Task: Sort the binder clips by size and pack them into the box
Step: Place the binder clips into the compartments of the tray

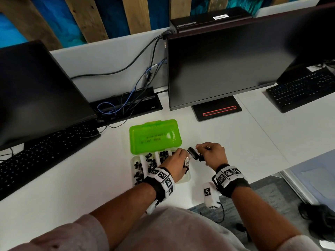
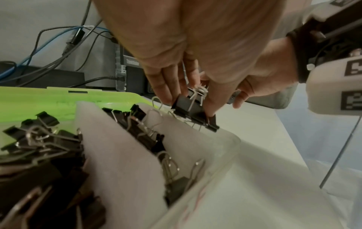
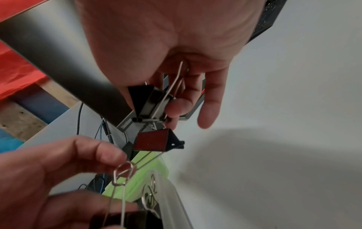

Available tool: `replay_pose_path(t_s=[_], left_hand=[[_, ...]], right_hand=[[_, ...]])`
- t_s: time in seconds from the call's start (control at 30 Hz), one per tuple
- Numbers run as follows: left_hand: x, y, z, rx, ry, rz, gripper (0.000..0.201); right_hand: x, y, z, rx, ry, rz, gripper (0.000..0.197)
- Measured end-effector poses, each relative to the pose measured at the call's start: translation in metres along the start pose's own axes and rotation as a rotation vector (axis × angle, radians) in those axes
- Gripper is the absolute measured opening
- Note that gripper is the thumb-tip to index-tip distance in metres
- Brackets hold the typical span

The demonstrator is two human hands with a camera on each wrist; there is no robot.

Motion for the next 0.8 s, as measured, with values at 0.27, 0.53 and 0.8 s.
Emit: replay_pose_path(t_s=[0.27,0.53,0.8], left_hand=[[-0.007,0.001,0.006,0.21,0.056,0.15,0.068],[-0.006,-0.007,-0.001,0.32,0.083,0.329,0.068],[-0.003,-0.001,0.001,0.347,0.126,0.342,0.064]], right_hand=[[0.013,-0.015,0.003,-0.113,-0.033,0.093,0.007],[0.027,-0.021,-0.007,0.572,0.052,0.606,0.02],[0.032,-0.036,-0.015,0.648,0.142,0.626,0.018]])
Point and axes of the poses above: each hand's wrist, its own x-axis away from the middle knuckle, its own z-axis out of the back of the hand, y = z × x, the point moved 2 cm from there along -x, towards the middle knuckle, and after that the axes turned 5 degrees about -x, right-handed, at the moved point
